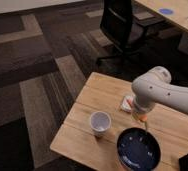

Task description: Place the pepper in the ceramic bowl

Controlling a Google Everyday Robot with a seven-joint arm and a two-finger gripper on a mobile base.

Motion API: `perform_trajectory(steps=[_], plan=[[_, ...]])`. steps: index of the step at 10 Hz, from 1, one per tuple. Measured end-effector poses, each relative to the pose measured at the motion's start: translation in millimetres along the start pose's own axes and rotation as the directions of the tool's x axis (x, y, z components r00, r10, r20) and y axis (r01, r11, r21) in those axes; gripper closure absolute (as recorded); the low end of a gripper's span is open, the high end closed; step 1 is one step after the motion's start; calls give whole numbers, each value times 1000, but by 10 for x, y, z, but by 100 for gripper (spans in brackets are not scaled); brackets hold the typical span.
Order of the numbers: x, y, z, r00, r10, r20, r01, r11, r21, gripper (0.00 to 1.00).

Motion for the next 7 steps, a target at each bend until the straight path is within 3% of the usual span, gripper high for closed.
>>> perform_trajectory(steps=[3, 6, 7], plan=[[57, 33, 11, 1000, -7, -15, 7, 1000, 26, 100], [231, 261, -122, 999, -2, -34, 4, 998, 59, 100], [388, 285, -137, 999, 24, -45, -21, 997, 71, 100]])
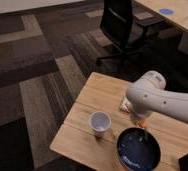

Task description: Place the pepper in the ceramic bowl

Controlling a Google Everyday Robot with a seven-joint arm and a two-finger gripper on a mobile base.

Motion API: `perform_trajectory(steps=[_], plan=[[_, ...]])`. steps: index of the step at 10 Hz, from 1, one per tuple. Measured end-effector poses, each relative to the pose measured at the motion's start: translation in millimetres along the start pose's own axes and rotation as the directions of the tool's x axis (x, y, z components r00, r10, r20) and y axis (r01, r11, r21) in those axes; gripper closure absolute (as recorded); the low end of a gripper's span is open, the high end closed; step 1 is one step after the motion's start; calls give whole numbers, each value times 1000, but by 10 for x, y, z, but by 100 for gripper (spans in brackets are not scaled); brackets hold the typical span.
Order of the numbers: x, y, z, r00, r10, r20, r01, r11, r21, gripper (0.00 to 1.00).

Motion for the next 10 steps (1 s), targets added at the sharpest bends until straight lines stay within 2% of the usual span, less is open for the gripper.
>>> perform_trajectory(steps=[1, 3, 5, 6, 9, 10], plan=[[200, 44, -16, 1000, 31, 0, -31, 999, 14, 100], [548, 210, -20, 993, 116, 26, -116, 993, 2, 100], [681, 352, 14, 989, 147, 33, -146, 989, -17, 97], [679, 358, 14, 989, 146, 33, -146, 989, -18, 85], [678, 358, 17, 989, 146, 33, -145, 989, -19, 34], [683, 360, 24, 989, 146, 31, -145, 989, -19, 32]])
